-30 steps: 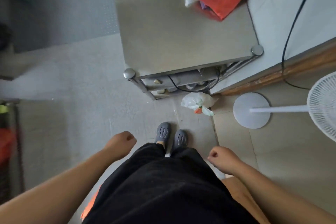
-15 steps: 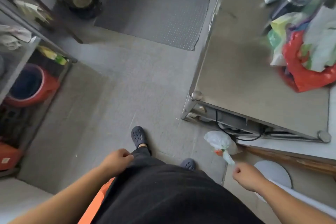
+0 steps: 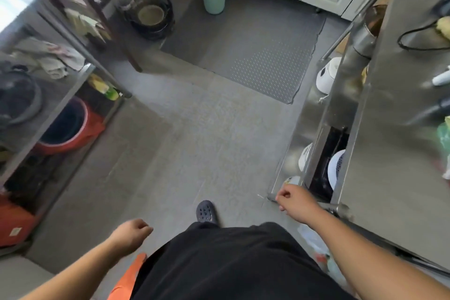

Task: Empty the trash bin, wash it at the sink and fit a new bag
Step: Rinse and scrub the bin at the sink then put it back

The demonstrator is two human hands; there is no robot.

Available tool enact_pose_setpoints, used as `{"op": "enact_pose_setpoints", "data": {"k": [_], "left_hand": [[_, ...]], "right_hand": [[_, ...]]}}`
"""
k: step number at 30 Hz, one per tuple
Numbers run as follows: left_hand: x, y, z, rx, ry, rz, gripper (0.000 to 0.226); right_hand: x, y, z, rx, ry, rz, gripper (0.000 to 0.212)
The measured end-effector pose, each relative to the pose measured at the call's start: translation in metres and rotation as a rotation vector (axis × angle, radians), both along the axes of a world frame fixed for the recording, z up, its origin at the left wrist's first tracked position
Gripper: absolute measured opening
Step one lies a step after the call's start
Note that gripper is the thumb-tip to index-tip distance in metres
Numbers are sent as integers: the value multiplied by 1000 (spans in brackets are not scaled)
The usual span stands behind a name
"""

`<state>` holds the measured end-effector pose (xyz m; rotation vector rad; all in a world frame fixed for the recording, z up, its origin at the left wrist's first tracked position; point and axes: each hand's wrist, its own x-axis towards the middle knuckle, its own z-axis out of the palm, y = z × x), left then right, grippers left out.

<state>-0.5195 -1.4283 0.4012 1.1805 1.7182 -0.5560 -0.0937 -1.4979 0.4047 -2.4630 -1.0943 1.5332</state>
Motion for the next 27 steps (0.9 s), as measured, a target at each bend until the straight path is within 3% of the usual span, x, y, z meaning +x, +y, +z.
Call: {"op": "enact_pose_setpoints", "data": {"k": [7,10,14,20,27], "left_hand": [[38,125,5,69,-98,192,20],[75,164,5,71,-134,202,18],[126,208,15,55,-149,188,18],[191,284,41,56,-137,35,18],[199,372,39,98,-86,108,14]], "right_hand": [[23,29,-4,-154,-56,-21,19],[40,51,-11,-211,-37,-6,18],[74,97,-20,-250,-51,65,31],[143,203,-15,-241,-16,77,29],[211,361,-5,-185,-97,6,22]]}}
